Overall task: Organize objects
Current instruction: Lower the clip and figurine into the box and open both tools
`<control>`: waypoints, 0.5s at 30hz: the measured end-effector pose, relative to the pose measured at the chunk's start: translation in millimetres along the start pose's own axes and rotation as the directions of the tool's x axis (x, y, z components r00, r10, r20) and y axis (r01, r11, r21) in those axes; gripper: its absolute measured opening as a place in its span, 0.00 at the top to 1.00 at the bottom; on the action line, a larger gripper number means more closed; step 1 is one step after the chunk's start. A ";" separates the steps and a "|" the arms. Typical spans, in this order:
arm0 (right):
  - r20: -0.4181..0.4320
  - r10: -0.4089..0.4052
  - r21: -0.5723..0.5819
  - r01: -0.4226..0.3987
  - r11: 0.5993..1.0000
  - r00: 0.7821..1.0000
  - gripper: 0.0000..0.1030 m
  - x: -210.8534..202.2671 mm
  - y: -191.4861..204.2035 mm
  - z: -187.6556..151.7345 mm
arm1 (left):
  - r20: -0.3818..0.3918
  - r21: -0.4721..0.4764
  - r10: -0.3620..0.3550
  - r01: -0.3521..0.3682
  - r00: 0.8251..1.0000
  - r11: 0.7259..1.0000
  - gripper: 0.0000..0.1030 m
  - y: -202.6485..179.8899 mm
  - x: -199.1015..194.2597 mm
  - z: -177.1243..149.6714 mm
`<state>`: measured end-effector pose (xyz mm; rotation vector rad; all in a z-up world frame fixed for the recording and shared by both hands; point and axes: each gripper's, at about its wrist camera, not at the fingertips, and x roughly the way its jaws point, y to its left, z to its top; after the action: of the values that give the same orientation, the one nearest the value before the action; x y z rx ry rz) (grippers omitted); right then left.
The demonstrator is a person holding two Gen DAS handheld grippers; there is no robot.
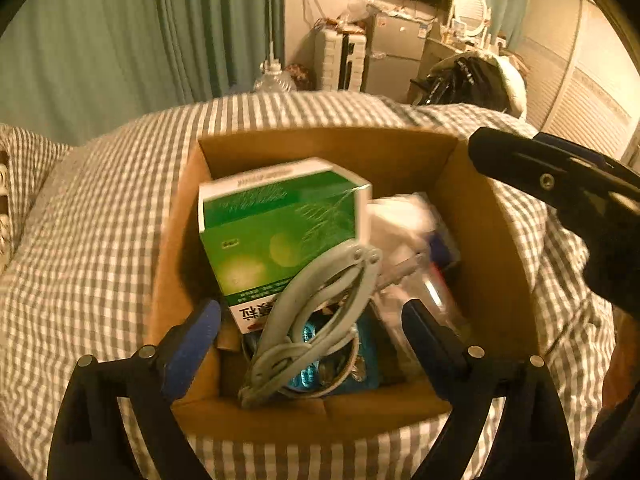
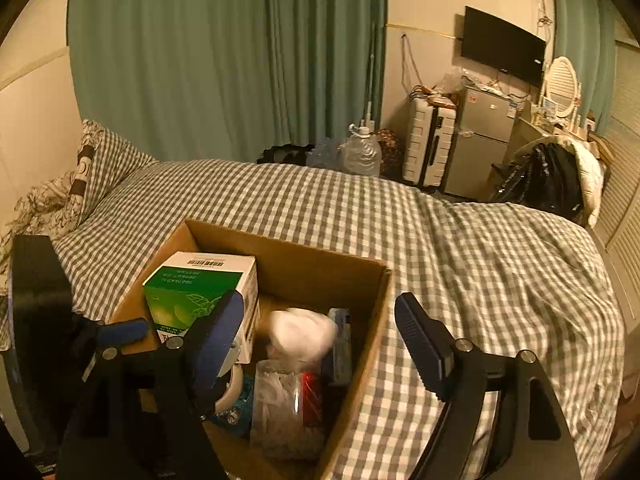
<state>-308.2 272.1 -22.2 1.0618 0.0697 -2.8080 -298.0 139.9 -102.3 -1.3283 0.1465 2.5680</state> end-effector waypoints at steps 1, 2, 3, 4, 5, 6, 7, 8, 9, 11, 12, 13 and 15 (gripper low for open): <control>0.006 -0.002 0.009 0.002 1.000 1.000 0.23 -6.6 -1.5 0.9 | 0.010 0.006 0.002 -0.002 1.000 1.000 0.05 -1.6 -7.6 0.7; 0.015 -0.003 0.025 0.003 1.000 1.000 0.23 -16.8 -3.1 2.8 | 0.026 0.009 0.009 -0.010 1.000 1.000 0.03 -3.3 -17.0 3.0; 0.021 -0.003 0.033 0.003 0.999 1.000 0.22 -24.5 -4.0 3.9 | 0.049 0.009 0.021 -0.021 0.999 1.000 0.03 -2.5 -29.2 4.2; 0.032 -0.007 0.041 0.006 0.999 0.999 0.21 -36.9 -4.7 6.2 | 0.069 0.009 0.030 -0.031 0.997 0.999 0.01 -3.0 -39.8 6.2; 0.040 -0.010 0.043 0.009 0.999 0.999 0.21 -44.8 -4.9 7.7 | 0.092 0.008 0.038 -0.039 0.995 0.999 0.01 -3.4 -52.8 8.5; 0.058 -0.020 0.042 0.017 0.999 0.998 0.21 -59.8 -4.8 10.3 | 0.115 0.005 0.041 -0.041 0.993 0.999 0.00 -3.5 -65.4 10.3; 0.071 -0.028 0.041 0.025 0.999 0.997 0.20 -71.7 -4.6 12.0 | 0.138 0.001 0.041 -0.041 0.990 0.999 0.00 -4.2 -78.8 12.8; 0.087 -0.038 0.038 0.035 0.999 0.995 0.20 -85.7 -4.1 14.1 | 0.157 -0.003 0.041 -0.041 0.987 0.999 0.00 -6.7 -88.5 16.9; 0.106 -0.047 0.034 0.044 0.998 0.993 0.19 -101.5 -3.1 16.4 | 0.183 -0.010 0.045 -0.043 0.982 0.999 0.00 -7.2 -103.2 19.1; 0.144 -0.062 0.032 0.058 0.998 0.988 0.17 -131.0 -1.3 19.7 | 0.230 -0.024 0.058 -0.053 0.972 0.998 0.00 -6.6 -130.6 20.7; 0.176 -0.070 0.037 0.064 0.997 0.982 0.14 -151.9 -0.5 21.1 | 0.253 -0.031 0.066 -0.060 0.965 0.998 0.00 -6.1 -145.3 20.7; 0.196 -0.074 0.043 0.066 0.997 0.978 0.10 -164.7 -0.7 22.1 | 0.270 -0.032 0.070 -0.063 0.960 0.997 0.00 -6.3 -157.6 20.8; 0.249 -0.087 0.062 0.074 0.995 0.965 0.05 -198.8 1.0 22.9 | 0.316 -0.031 0.073 -0.066 0.946 0.997 0.00 -5.8 -186.5 18.0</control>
<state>-175.7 291.4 126.4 0.7174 0.0130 -3.0077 -207.1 117.2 60.1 -0.9121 0.1097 2.8069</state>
